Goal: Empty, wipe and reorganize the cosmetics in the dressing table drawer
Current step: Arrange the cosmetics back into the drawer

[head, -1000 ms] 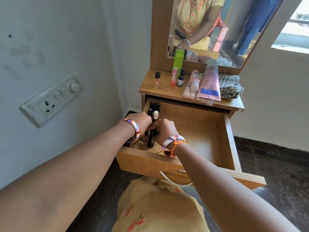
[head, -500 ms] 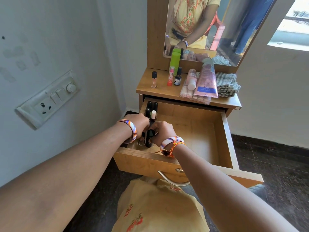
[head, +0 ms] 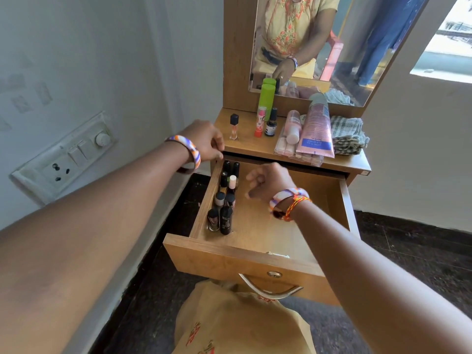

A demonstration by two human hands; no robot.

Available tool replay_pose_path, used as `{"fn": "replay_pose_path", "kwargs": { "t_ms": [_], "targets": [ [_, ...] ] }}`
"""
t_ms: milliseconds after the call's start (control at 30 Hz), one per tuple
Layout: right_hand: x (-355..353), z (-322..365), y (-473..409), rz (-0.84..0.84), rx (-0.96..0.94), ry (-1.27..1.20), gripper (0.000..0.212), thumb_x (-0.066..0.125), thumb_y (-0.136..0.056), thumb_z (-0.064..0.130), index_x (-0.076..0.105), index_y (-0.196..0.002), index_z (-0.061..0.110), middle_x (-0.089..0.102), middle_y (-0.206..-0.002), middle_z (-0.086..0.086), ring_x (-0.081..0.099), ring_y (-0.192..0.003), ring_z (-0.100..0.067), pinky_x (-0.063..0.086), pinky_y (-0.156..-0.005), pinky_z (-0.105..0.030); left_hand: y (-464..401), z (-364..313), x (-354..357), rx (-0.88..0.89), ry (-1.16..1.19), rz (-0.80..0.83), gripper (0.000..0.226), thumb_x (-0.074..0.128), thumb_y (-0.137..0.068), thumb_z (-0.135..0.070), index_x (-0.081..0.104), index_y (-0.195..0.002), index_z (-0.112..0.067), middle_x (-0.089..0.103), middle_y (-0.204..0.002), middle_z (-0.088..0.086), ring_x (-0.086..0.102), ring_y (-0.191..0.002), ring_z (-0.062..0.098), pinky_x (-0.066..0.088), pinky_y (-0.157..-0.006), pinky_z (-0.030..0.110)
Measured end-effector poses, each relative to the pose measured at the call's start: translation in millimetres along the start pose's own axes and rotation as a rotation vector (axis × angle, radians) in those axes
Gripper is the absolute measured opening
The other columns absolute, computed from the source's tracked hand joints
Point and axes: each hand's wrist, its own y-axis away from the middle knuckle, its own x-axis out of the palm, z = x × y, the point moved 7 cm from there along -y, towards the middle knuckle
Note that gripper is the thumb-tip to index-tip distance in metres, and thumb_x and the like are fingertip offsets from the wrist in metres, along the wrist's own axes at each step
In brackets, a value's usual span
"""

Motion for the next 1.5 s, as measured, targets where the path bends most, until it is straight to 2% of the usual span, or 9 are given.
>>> {"fn": "replay_pose_path", "kwargs": {
  "t_ms": [133, 400, 567, 633, 733, 1000, 1200, 1333, 1500],
  "targets": [
    [-50, 19, -26, -0.206, -0.081, 0.075, 0.028, 0.073, -0.077, 0.006, 0.068, -0.104, 0.007, 0.069, -0.098, -0.006, 0.064, -0.092, -0.017, 0.053, -0.088, -0.028, -32, -9, -25, -0.011, 0.001, -0.211, 0.031, 0.069, -0.082, -0.016, 0.066, -0.112, -0.009, 0.060, -0.119, 0.011, 0.058, -0.103, 0.026, 0.041, -0.081, 0.028],
    [-96, 63, -66, -0.490, -0.324, 0.489, 0.046, 0.056, -0.082, 0.004, 0.056, -0.126, 0.018, 0.059, -0.126, -0.009, 0.039, -0.128, -0.030, 0.031, -0.108, -0.044, -78, -30, -12, 0.042, -0.100, -0.131, 0.063, 0.074, -0.078, -0.026, 0.048, -0.134, -0.015, 0.045, -0.137, 0.015, 0.048, -0.123, 0.033, 0.044, -0.102, 0.040],
    [-82, 72, -54, -0.541, -0.406, 0.520, 0.039, 0.055, -0.082, 0.002, 0.058, -0.118, 0.017, 0.061, -0.120, -0.009, 0.048, -0.119, -0.028, 0.035, -0.095, -0.036, -69, -30, -15, 0.018, -0.075, -0.266, 0.057, 0.074, -0.077, -0.029, 0.053, -0.128, -0.016, 0.047, -0.136, 0.014, 0.049, -0.123, 0.031, 0.045, -0.097, 0.042],
    [-66, 59, -46, -0.476, -0.395, 0.417, 0.034, 0.054, -0.082, -0.001, 0.060, -0.113, 0.014, 0.061, -0.115, -0.008, 0.054, -0.110, -0.027, 0.040, -0.077, -0.032, -53, -16, -15, -0.034, 0.012, -0.393, 0.048, 0.075, -0.075, -0.029, 0.057, -0.117, -0.015, 0.051, -0.125, 0.012, 0.056, -0.106, 0.028, 0.050, -0.085, 0.037],
    [-29, 38, -42, -0.305, -0.386, 0.346, 0.032, 0.058, -0.081, -0.002, 0.062, -0.109, 0.014, 0.065, -0.107, -0.009, 0.062, -0.098, -0.026, 0.053, -0.079, -0.035, -25, -1, -3, -0.080, 0.114, -0.511, 0.031, 0.072, -0.078, -0.023, 0.058, -0.102, -0.009, 0.055, -0.108, 0.008, 0.051, -0.087, 0.021, 0.041, -0.069, 0.029],
    [30, -10, -49, -0.145, -0.116, 0.067, 0.040, 0.058, -0.079, -0.008, 0.063, -0.112, 0.013, 0.064, -0.107, -0.011, 0.059, -0.090, -0.019, 0.049, -0.077, -0.025, 7, 25, 65, -0.230, 0.268, -0.319, 0.008, 0.069, -0.080, -0.010, 0.061, -0.080, -0.010, 0.045, -0.061, -0.008, 0.052, -0.067, 0.018, 0.048, -0.066, 0.027],
    [45, -32, -30, -0.083, -0.109, -0.121, 0.017, 0.064, -0.083, 0.002, 0.069, -0.097, 0.010, 0.059, -0.081, 0.004, 0.055, -0.075, -0.010, 0.035, -0.053, -0.002, 20, 37, 94, -0.286, 0.445, -0.173, 0.007, 0.068, -0.083, -0.009, 0.061, -0.083, -0.012, 0.049, -0.064, -0.010, 0.044, -0.057, 0.000, 0.039, -0.046, 0.003],
    [46, -35, -29, -0.093, -0.133, -0.216, 0.017, 0.066, -0.085, 0.019, 0.070, -0.100, 0.011, 0.049, -0.065, 0.013, 0.046, -0.060, -0.001, 0.036, -0.047, 0.001, 28, 43, 97, -0.273, 0.453, -0.275, 0.010, 0.061, -0.088, -0.008, 0.068, -0.093, -0.003, 0.048, -0.065, -0.011, 0.040, -0.055, 0.002, 0.037, -0.048, -0.001],
    [65, -30, -26, 0.021, -0.178, -0.099, 0.041, 0.065, -0.086, 0.034, 0.063, -0.122, 0.014, 0.066, -0.097, -0.003, 0.055, -0.082, -0.010, 0.035, -0.057, -0.006, 29, 40, 102, -0.205, 0.372, -0.311, 0.013, 0.064, -0.084, -0.009, 0.072, -0.093, -0.005, 0.047, -0.094, 0.000, 0.048, -0.081, 0.009, 0.035, -0.063, 0.002]
  ]
}}
